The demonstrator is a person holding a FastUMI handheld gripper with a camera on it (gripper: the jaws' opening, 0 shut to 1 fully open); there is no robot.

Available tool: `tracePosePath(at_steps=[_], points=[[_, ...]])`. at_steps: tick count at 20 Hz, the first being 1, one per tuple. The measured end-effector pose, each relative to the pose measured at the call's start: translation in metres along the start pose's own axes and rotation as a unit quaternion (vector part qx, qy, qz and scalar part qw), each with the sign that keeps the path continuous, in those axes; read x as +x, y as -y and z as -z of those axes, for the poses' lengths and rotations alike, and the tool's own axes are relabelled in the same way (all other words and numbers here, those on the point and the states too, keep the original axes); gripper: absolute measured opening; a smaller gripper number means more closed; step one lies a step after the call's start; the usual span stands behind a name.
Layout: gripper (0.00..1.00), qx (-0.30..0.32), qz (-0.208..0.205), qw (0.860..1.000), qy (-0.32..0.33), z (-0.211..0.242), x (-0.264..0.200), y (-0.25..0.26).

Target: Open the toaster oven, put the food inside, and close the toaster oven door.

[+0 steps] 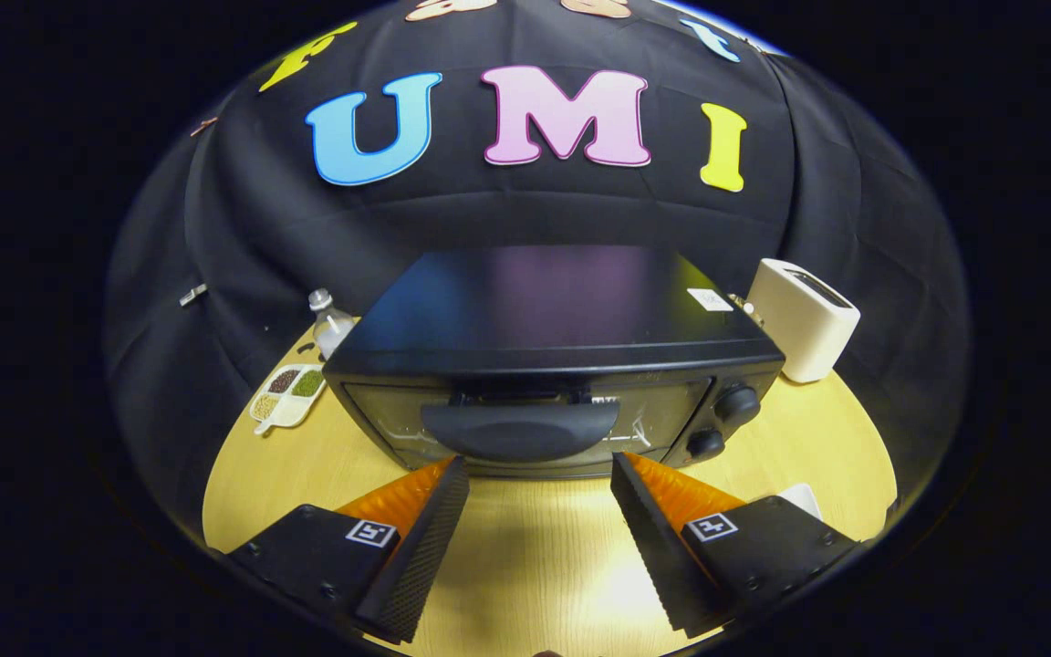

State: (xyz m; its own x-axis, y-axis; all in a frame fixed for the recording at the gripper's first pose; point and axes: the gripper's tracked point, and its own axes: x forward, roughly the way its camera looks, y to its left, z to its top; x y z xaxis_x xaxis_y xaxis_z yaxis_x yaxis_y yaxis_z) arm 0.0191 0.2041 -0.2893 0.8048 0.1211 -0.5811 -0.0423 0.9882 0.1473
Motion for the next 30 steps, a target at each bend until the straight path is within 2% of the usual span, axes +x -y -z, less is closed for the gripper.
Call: tracePosePath(at_steps=[6,9,14,20,25,30], points=[[0.99,0.003,-0.017,0.998,0.057,-0.041,-0.045,0.016],[0.99,0.005,-0.020,0.995,0.097,-0.075,-0.073,0.031],[0.99,-0.010,-0.011,0.983,0.185,-0.142,-0.126,0.060],[0.98,-0.002,-0.013,0.971,0.238,-0.196,-0.184,0.086],[0.98,0.009,0.014,0.958,0.285,-0.223,-0.222,0.119],[0.98,0.000,0.039,0.952,0.302,-0.233,-0.241,0.138]])
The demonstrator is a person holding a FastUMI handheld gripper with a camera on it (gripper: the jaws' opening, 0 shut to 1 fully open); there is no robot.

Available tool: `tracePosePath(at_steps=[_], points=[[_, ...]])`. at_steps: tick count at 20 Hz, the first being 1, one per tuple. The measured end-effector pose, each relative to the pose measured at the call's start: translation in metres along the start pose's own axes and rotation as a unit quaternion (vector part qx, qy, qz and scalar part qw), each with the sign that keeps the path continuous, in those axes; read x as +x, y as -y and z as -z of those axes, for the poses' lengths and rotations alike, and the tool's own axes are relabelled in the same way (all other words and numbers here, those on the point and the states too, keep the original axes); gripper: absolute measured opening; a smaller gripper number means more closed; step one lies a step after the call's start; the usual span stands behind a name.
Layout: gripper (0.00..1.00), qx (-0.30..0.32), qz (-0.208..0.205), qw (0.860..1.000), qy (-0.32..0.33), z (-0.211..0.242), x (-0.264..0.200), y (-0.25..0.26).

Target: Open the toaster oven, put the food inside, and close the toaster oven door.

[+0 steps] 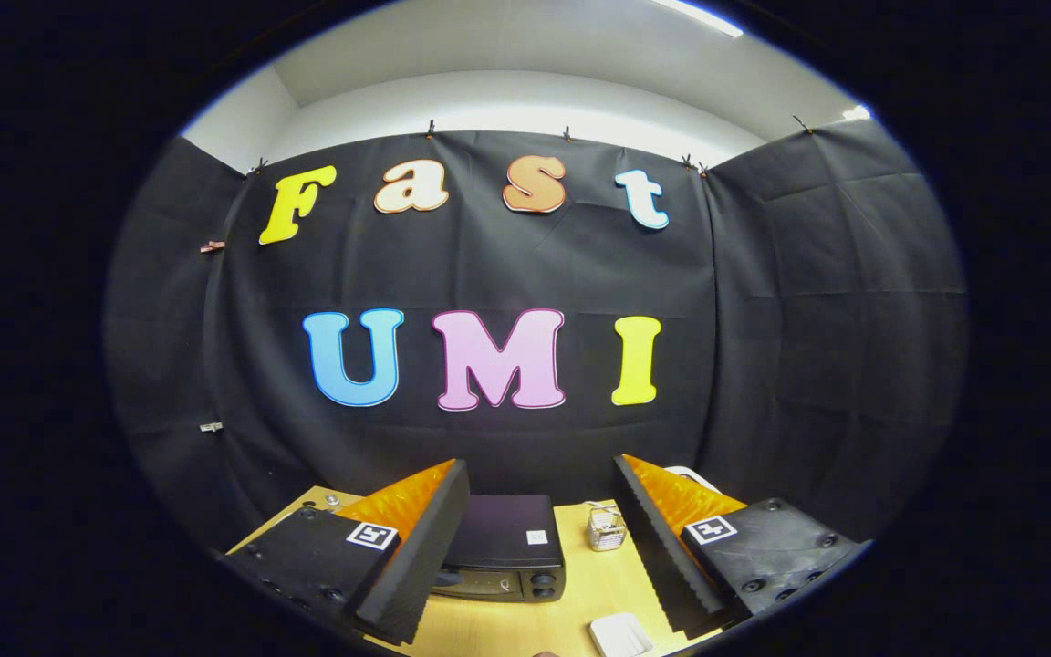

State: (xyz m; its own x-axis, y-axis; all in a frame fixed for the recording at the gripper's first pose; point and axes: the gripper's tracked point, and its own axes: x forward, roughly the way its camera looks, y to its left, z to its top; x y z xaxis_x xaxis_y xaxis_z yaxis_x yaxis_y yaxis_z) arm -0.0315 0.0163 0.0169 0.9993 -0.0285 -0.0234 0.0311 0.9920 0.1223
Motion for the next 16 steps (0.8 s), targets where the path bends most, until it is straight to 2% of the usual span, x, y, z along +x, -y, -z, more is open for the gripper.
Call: tracePosePath(at_steps=[16], points=[[0.98,0.003,0.016,1.000,0.023,-0.015,-0.010,0.013]])
